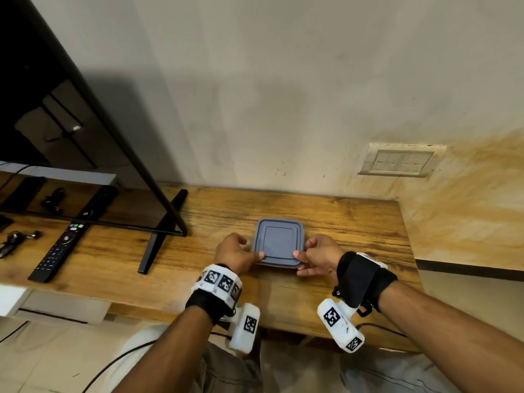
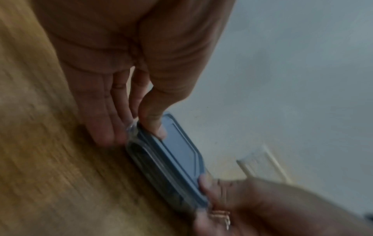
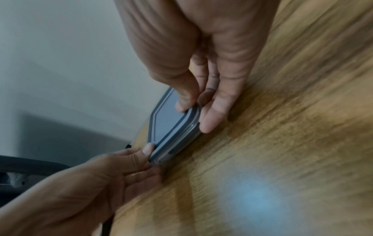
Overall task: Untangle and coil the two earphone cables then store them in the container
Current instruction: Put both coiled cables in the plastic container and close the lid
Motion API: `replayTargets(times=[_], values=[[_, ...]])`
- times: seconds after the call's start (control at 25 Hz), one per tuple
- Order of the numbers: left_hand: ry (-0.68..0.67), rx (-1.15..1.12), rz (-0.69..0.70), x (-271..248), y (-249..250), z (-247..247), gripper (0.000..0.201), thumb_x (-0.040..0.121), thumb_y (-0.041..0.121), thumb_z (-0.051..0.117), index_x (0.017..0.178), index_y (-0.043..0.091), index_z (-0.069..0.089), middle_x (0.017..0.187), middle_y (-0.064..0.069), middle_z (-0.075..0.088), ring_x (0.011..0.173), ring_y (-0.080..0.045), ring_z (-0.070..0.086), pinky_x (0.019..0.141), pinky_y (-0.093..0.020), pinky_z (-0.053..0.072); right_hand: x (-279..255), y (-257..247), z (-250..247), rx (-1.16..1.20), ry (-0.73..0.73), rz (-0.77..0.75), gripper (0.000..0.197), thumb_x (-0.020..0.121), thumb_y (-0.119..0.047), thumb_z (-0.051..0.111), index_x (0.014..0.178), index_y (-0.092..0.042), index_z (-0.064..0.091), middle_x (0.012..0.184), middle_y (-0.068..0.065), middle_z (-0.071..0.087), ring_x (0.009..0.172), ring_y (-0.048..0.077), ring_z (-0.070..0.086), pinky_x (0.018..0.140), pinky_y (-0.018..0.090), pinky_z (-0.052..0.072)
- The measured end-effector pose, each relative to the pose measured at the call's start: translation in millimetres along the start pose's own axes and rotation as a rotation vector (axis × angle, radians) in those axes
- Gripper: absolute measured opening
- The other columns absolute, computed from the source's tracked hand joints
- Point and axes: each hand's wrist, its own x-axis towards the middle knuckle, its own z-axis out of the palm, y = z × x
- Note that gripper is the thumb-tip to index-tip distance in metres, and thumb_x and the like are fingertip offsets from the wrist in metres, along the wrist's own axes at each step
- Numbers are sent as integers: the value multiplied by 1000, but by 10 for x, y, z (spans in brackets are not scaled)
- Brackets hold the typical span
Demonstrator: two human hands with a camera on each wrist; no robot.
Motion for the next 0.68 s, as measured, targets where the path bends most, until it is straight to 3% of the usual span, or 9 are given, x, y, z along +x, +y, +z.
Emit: replayTargets(times=[0.08,0.12,0.16,0.24,0.36,0.48,0.68], values=[[145,502,375,-116,7,101,67,83,31,73,140,22,40,145,-7,46,131,-29,45,108,-44,41,24,-39,10,-20,-11,-69,25,87,-6,71,99,-7,50,94,15,63,69,23,67,62,36,63],[160,621,559,-187,33,169,66,89,37,64,146,25,33,154,-4,35,141,-28,32,114,-43,31,34,-60,8,-115,4,-122,19,88,-14,72,93,-8,54,94,14,65,74,25,68,68,38,63],[115,669,653,-230,62,252,64,93,43,55,149,24,29,160,-2,24,148,-27,20,119,-44,22,46,-79,-18,-279,46,-201,20,89,-24,72,88,-9,60,94,12,68,80,26,68,75,41,62],[14,729,592,-218,120,377,66,96,50,45,149,13,29,164,-6,12,152,-28,7,123,-44,12,36,-148,-139,-575,163,-373,26,89,-38,68,89,-12,68,90,5,72,86,25,67,79,40,57],[12,746,440,48,206,324,58,98,35,45,142,1,30,164,-16,6,151,-37,1,123,-48,9,-26,-252,-345,-745,291,-580,17,92,-35,63,86,-19,64,79,-8,63,80,17,62,66,30,46],[33,719,331,465,236,76,53,93,16,44,141,0,26,163,-19,-3,149,-42,-6,121,-55,3,-23,-254,-468,-806,310,-637,14,92,-30,62,84,-18,63,75,-10,60,77,16,60,64,28,43],[92,743,219,1041,227,-302,56,94,4,36,146,-2,18,162,-21,-9,148,-44,-9,120,-58,1,-43,-333,-556,-857,296,-679,16,91,-27,63,79,-18,63,71,-13,57,71,12,56,62,25,39]])
